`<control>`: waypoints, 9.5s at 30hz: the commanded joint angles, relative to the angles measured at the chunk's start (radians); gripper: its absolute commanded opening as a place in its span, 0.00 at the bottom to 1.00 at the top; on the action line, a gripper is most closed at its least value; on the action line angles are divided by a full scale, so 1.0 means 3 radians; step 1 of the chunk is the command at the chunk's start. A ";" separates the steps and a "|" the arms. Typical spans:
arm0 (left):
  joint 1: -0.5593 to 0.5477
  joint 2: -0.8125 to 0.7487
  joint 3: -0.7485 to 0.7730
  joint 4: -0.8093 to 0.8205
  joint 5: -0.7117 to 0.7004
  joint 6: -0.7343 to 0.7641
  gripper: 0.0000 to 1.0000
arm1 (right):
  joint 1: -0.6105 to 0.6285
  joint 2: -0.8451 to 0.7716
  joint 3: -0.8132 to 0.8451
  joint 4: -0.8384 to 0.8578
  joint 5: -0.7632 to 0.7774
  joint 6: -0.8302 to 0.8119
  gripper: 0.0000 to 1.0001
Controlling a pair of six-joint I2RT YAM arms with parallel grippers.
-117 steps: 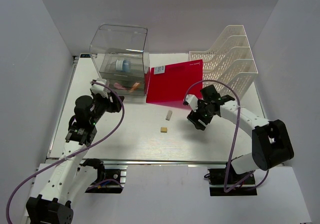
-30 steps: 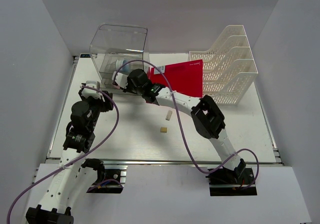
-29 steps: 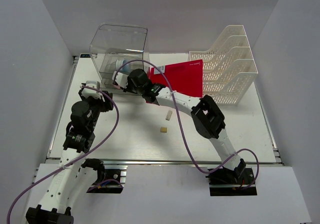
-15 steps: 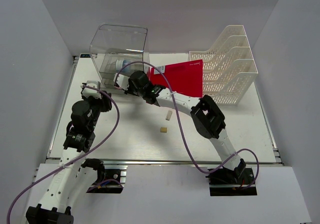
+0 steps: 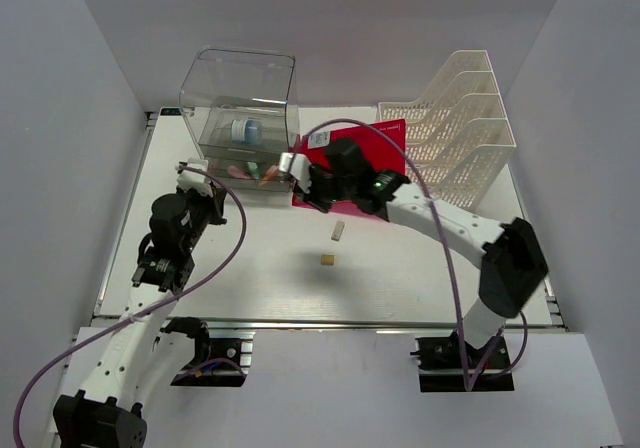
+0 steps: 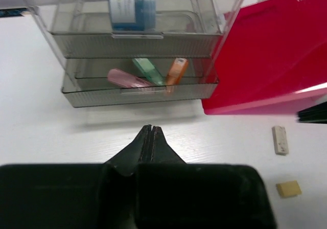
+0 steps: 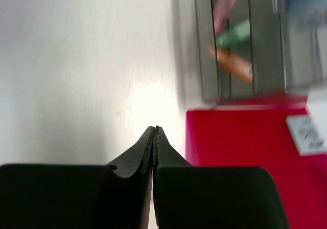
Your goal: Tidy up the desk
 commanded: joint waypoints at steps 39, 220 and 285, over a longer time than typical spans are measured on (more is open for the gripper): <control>0.0200 0.2140 -0.0279 0.1646 -0.0878 -0.3651 0.00 | -0.1946 -0.2297 -0.2393 0.0554 -0.0259 0.0522 0.00; -0.1982 0.2447 0.0786 -0.0370 0.0605 0.0050 0.74 | -0.2166 -0.2118 -0.2352 -0.0008 -0.0944 -0.0378 0.40; -0.0751 0.2790 0.1751 -0.0910 -0.1553 -0.1154 0.00 | -0.2463 -0.2266 -0.2408 0.0022 -0.1138 -0.0348 0.33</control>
